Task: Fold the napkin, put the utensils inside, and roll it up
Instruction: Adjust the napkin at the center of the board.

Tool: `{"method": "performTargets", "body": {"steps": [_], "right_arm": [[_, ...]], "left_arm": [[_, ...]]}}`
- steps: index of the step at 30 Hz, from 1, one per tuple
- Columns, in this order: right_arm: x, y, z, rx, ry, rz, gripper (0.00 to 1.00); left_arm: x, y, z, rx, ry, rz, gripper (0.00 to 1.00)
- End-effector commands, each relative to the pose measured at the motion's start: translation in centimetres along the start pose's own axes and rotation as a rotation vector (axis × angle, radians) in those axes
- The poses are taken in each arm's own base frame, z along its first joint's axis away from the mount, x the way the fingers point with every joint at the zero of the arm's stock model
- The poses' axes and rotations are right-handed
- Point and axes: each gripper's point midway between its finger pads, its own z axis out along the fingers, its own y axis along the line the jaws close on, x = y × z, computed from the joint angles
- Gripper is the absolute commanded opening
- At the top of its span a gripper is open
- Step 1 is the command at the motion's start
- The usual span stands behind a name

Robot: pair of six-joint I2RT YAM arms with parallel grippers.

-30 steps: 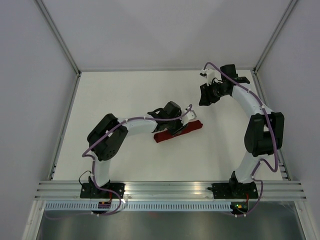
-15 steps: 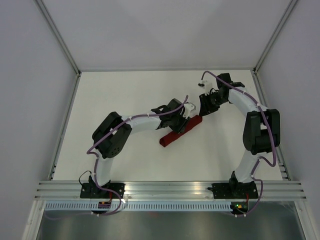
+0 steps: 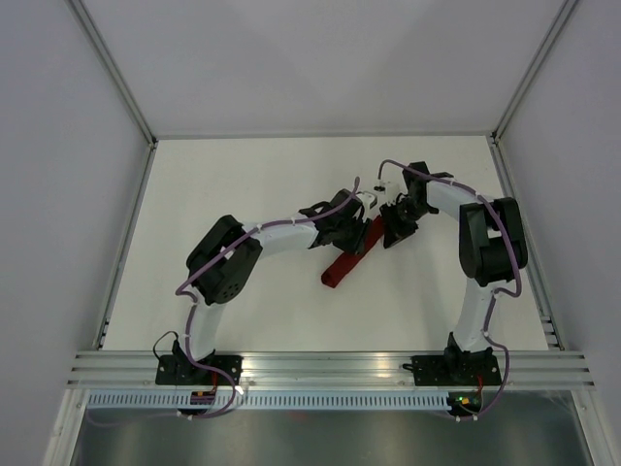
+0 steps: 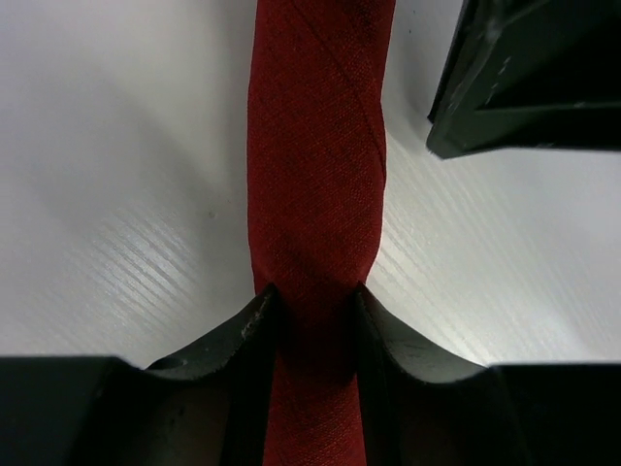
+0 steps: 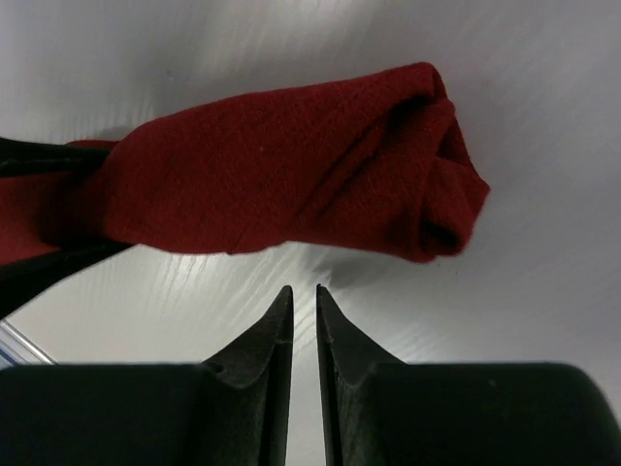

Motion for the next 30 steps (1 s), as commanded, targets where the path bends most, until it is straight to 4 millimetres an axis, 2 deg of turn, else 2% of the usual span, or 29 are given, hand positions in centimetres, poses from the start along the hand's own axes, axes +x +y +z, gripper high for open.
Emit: {"method": "performTargets", "body": {"steps": [1,11,18,30], "right_arm": [[-1.8,-0.9,0.9,0.067,-0.016,0.025,0.19],[-5.2,-2.4,2.1,0.132,-0.051,0.034,0.18],[-6.1,-3.2,2.6,0.153,-0.050,0.030,0.18],[-8.4,-2.6,2.9,0.151,-0.078,-0.010,0.18]], "left_arm": [[-0.2,-0.4,0.8,-0.029,0.008,-0.108,0.43],[-2.1,-1.1,1.6,-0.013,-0.073,-0.219,0.50],[-3.4,-1.1,1.1,-0.026,-0.134,-0.263,0.53],[-5.1,-0.8,0.7,-0.037,-0.183,-0.268,0.55]]}}
